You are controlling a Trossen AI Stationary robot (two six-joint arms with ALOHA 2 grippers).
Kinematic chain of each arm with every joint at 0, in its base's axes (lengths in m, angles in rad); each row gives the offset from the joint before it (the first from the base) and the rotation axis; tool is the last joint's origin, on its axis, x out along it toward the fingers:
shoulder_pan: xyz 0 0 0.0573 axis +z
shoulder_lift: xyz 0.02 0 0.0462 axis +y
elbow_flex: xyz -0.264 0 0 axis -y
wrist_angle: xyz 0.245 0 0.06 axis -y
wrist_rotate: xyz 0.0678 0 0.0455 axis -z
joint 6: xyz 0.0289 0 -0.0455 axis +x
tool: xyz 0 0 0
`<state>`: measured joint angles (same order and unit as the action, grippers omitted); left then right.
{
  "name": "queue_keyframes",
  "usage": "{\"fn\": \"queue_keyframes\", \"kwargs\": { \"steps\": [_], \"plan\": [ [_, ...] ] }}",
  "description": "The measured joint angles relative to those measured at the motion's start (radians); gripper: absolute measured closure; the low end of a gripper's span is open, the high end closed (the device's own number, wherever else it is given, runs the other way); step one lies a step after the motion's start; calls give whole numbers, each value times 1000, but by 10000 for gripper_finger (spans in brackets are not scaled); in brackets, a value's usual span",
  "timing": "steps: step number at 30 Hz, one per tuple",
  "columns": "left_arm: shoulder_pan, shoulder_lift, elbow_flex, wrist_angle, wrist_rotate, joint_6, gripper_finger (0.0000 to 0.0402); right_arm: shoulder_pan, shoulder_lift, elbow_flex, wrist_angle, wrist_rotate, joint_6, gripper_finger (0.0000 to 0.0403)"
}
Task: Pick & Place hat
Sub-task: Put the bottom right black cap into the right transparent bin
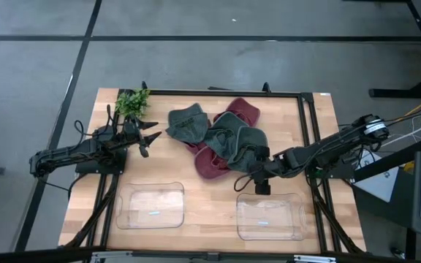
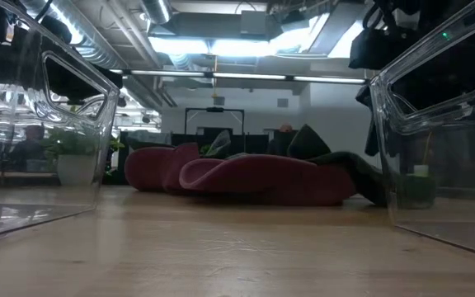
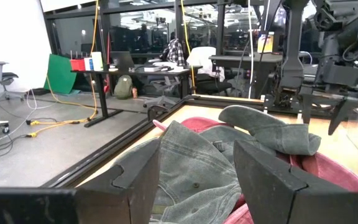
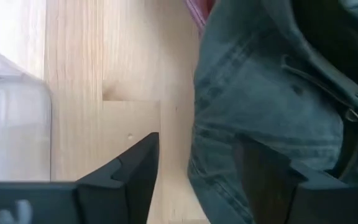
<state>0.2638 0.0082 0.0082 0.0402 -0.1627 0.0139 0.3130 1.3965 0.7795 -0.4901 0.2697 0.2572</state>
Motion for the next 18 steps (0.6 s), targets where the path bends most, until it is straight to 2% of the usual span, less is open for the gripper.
{"fn": "queue_keyframes", "kwargs": {
  "steps": [6, 12, 18],
  "plan": [
    [0, 0, 0, 0, 0, 0, 203, 0, 52, 0, 11, 78, -3, 161],
    [0, 0, 0, 0, 0, 0, 203, 0, 86, 0, 29, 154, -3, 157],
    [0, 0, 0, 0, 0, 0, 203, 0, 118, -1, 33, 157, -2, 157]
  ]
}}
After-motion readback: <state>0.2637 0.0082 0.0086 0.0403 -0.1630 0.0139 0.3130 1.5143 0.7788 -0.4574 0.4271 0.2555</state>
